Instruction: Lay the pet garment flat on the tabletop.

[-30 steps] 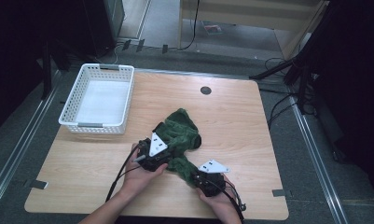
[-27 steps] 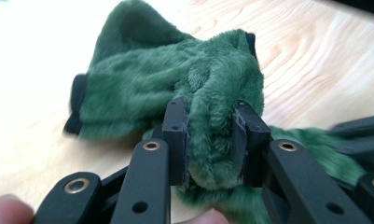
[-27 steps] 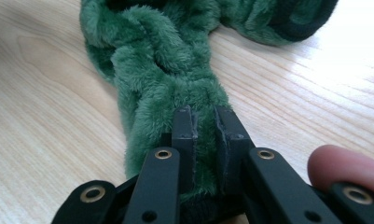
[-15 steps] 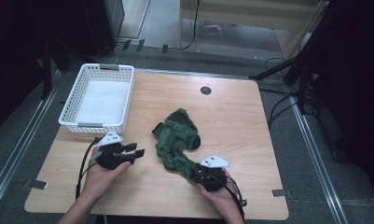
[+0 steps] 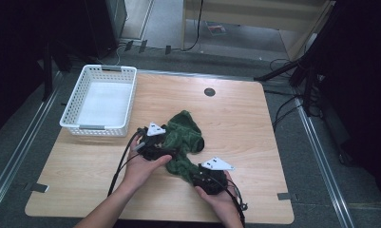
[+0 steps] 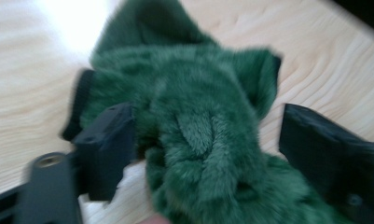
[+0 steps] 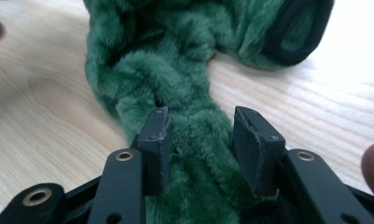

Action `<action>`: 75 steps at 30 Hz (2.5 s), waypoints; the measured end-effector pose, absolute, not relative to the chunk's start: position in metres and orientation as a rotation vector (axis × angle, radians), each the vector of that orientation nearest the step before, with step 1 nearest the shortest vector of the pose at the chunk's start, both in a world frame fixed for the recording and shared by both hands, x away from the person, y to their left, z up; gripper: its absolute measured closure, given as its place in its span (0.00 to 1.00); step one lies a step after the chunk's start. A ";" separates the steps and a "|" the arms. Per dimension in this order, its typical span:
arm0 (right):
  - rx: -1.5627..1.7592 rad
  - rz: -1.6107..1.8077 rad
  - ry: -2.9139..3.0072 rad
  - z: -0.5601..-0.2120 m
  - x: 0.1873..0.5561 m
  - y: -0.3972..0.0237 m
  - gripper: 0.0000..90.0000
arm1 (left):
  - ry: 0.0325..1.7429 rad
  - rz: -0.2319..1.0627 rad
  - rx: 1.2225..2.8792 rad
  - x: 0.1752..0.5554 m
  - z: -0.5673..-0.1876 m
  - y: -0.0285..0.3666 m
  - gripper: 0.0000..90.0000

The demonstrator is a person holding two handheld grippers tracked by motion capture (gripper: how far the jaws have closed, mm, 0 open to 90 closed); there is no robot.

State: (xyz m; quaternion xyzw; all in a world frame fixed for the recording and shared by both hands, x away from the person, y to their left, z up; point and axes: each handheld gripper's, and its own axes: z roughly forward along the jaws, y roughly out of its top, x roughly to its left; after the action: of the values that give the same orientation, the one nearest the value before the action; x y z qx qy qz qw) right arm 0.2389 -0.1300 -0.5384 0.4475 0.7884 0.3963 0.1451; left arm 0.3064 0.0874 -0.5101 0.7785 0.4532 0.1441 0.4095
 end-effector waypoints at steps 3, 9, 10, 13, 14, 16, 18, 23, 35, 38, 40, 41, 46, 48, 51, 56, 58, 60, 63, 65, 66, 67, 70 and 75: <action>1.268 1.120 2.285 -0.541 0.238 -0.128 0.65 | 1.111 0.384 1.922 0.298 -0.514 0.099 0.68; 1.263 1.086 2.295 -0.544 0.240 -0.128 0.71 | 1.033 0.291 1.823 0.277 -0.511 0.131 0.82; 1.262 1.081 2.297 -0.544 0.240 -0.127 0.72 | 1.003 0.271 1.841 0.267 -0.512 0.140 0.83; 1.257 1.067 2.304 -0.543 0.241 -0.126 0.73 | 1.009 0.293 1.900 0.251 -0.517 0.152 0.82; 1.254 1.063 2.304 -0.543 0.242 -0.126 0.73 | 1.011 0.285 1.909 0.248 -0.518 0.155 0.80; 1.256 1.053 2.308 -0.542 0.242 -0.125 0.73 | 1.036 0.255 1.959 0.242 -0.523 0.163 0.75; 1.258 1.039 2.314 -0.541 0.243 -0.125 0.73 | 1.060 0.258 1.985 0.237 -0.526 0.171 0.66; 1.212 1.050 2.319 -0.535 0.246 -0.127 0.67 | 1.148 0.315 1.874 0.235 -0.520 0.192 0.60; 1.377 1.220 2.144 -0.498 0.311 -0.121 0.47 | 1.149 0.227 1.890 0.260 -0.516 0.161 0.48; 1.393 1.122 2.181 -0.512 0.324 -0.113 0.63 | 1.117 0.211 1.992 0.253 -0.532 0.151 0.60; 1.377 1.088 2.188 -0.517 0.324 -0.112 0.71 | 1.112 0.208 2.005 0.250 -0.536 0.150 0.69; 1.330 1.065 2.198 -0.523 0.321 -0.113 0.83 | 1.113 0.211 2.011 0.245 -0.541 0.152 0.74; 1.296 1.052 2.223 -0.526 0.310 -0.127 0.91 | 1.048 0.176 2.059 0.230 -0.544 0.156 0.79; 1.334 1.138 2.233 -0.522 0.304 -0.136 0.88 | 0.984 0.120 2.085 0.226 -0.540 0.159 0.76; 1.270 1.238 2.238 -0.509 0.297 -0.146 0.72 | 0.969 0.074 2.019 0.228 -0.531 0.164 0.56; 1.328 1.281 2.132 -0.493 0.318 -0.147 0.58 | 1.087 0.169 1.858 0.269 -0.515 0.156 0.42; 1.331 1.292 2.134 -0.494 0.329 -0.141 0.57 | 1.146 0.232 1.816 0.293 -0.514 0.148 0.40; 1.322 1.260 2.200 -0.500 0.341 -0.132 0.53 | 1.212 0.302 1.803 0.316 -0.517 0.141 0.40; 1.358 1.170 2.215 -0.512 0.356 -0.123 0.50 | 1.297 0.341 1.824 0.345 -0.526 0.132 0.40; 1.394 1.151 2.208 -0.518 0.361 -0.122 0.47 | 1.325 0.361 1.854 0.355 -0.531 0.128 0.38; 1.392 1.144 2.215 -0.520 0.363 -0.120 0.46 | 1.328 0.354 1.867 0.358 -0.534 0.127 0.38; 1.384 1.129 2.217 -0.522 0.365 -0.119 0.46 | 1.324 0.352 1.887 0.361 -0.537 0.125 0.38; 1.362 1.113 2.234 -0.526 0.367 -0.118 0.62 | 1.294 0.342 1.925 0.365 -0.541 0.121 0.43; 1.321 1.135 2.340 -0.533 0.370 -0.115 0.97 | 1.231 0.348 1.959 0.365 -0.541 0.117 0.75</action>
State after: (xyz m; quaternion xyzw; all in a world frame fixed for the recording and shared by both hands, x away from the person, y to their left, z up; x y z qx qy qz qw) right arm 0.3697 -0.1149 -0.5330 0.4500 0.7972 0.3866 0.1120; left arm 0.3651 0.1166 -0.5415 0.7709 0.4845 0.1368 0.3903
